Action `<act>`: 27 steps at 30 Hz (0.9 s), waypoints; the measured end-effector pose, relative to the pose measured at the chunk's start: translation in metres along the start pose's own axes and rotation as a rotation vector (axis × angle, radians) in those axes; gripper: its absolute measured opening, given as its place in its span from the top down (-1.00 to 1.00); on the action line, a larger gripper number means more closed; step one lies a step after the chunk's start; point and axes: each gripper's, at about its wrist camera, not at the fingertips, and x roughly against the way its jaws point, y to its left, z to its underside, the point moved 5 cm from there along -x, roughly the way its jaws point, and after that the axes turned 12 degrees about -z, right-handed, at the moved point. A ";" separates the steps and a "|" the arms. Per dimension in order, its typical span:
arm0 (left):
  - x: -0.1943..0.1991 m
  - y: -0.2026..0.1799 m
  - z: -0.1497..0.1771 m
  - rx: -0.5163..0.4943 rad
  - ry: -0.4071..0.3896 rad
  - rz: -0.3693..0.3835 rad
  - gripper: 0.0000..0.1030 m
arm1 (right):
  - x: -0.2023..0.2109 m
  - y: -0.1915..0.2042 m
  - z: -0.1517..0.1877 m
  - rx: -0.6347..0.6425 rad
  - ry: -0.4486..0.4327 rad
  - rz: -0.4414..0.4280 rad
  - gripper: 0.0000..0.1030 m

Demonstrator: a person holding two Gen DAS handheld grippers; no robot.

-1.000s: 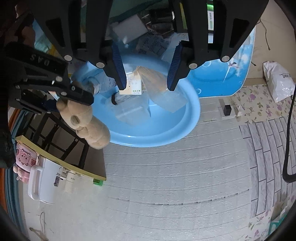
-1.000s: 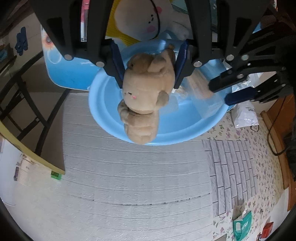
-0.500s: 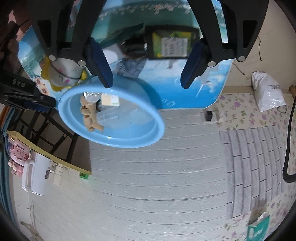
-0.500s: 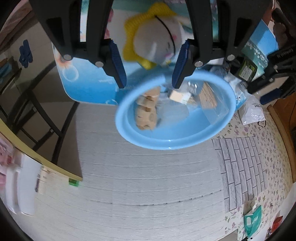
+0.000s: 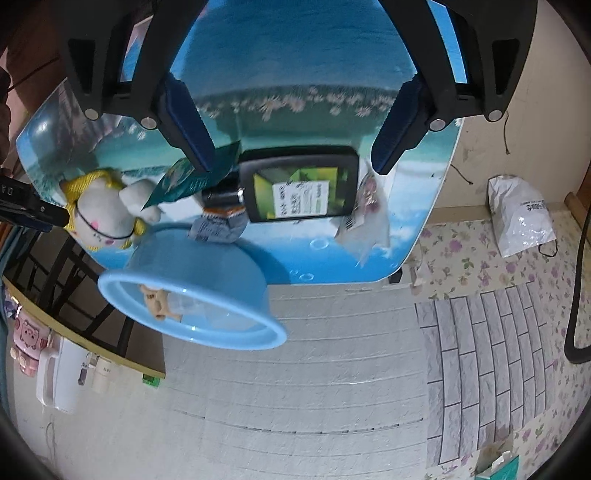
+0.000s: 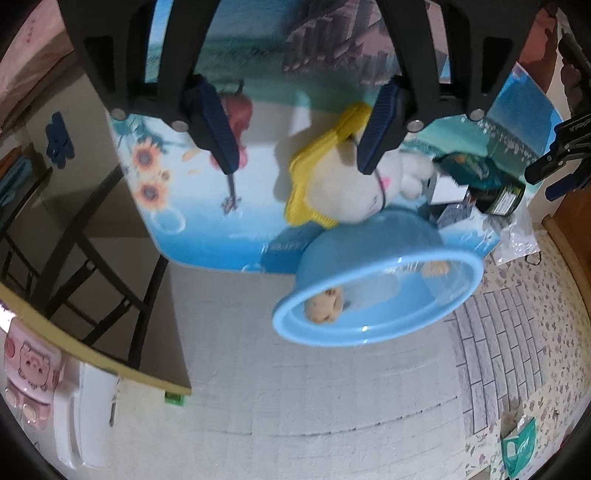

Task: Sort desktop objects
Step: 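Withdraw both grippers from the basin back over the table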

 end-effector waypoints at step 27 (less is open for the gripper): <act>-0.015 0.050 -0.005 0.070 0.009 -0.043 -0.84 | -0.006 0.002 0.003 -0.041 0.003 -0.028 -0.91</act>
